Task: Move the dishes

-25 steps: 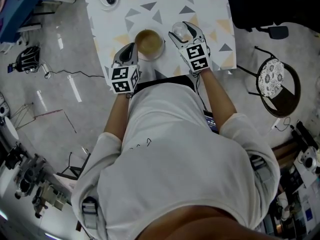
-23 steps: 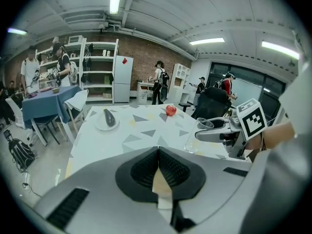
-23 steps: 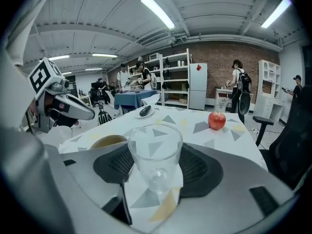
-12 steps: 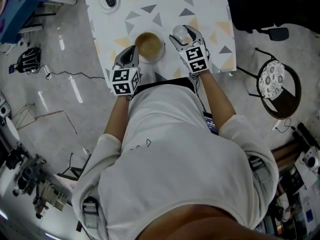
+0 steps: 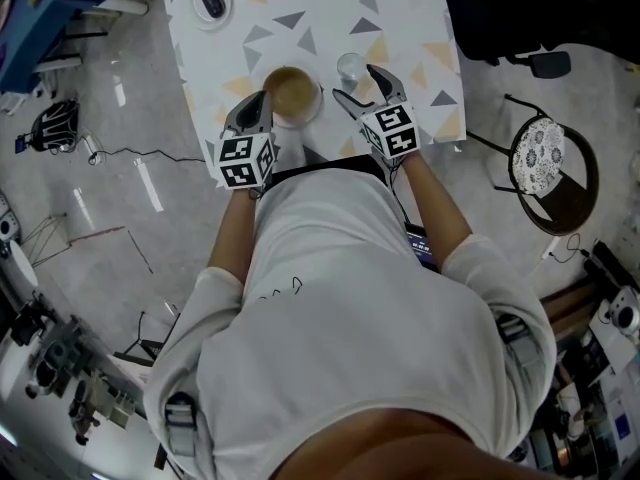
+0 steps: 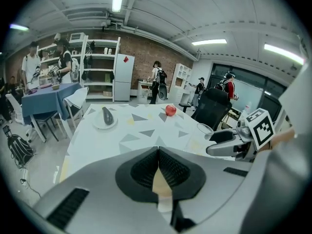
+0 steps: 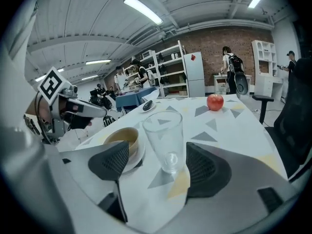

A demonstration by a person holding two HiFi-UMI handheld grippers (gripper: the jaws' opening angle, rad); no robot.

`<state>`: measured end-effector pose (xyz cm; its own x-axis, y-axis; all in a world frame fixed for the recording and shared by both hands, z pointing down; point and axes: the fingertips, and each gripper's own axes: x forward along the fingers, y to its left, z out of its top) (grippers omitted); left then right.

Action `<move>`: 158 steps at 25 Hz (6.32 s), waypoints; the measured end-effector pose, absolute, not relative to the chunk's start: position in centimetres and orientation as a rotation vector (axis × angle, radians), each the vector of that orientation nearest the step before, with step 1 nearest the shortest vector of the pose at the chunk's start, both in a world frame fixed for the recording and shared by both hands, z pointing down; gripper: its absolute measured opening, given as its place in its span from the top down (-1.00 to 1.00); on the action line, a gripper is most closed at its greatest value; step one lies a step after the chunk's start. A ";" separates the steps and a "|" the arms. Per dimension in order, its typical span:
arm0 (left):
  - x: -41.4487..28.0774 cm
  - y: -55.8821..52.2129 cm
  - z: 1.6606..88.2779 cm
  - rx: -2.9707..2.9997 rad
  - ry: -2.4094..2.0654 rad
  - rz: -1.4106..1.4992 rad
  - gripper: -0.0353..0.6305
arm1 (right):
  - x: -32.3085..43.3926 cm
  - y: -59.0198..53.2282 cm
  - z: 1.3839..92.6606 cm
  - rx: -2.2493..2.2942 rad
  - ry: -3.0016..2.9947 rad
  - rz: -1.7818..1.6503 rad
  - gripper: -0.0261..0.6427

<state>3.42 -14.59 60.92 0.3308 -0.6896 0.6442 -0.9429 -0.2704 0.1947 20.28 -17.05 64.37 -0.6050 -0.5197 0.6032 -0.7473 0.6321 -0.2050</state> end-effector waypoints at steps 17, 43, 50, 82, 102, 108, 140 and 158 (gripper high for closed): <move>0.9 -12.8 62.7 1.985 -1.422 0.587 0.83 | 14.1 -12.1 66.6 0.872 -2.184 1.303 0.44; -3.9 -10.3 64.4 1.908 -1.438 0.563 0.83 | 11.0 -14.1 69.9 1.087 -1.936 1.396 0.84; -5.0 -10.9 63.6 1.905 -1.480 0.519 0.83 | 10.0 -14.7 67.7 1.070 -1.991 1.361 0.87; -16.0 -5.5 63.5 1.723 -1.633 0.381 0.83 | -6.6 -17.9 69.0 0.853 -2.018 1.281 0.83; -9.4 -11.5 61.7 1.946 -1.405 0.403 0.83 | -0.2 -16.9 67.4 0.916 -2.055 1.192 0.46; -5.1 -13.3 60.8 2.016 -1.328 0.417 0.83 | 4.8 -16.6 65.3 1.025 -2.105 1.006 0.92; -0.7 -20.0 40.1 2.360 -1.681 0.083 0.83 | 11.7 -22.8 42.8 1.332 -2.568 0.181 0.93; -0.4 -19.9 38.9 2.389 -1.712 0.082 0.83 | 11.2 -22.9 41.4 1.300 -2.600 0.141 0.93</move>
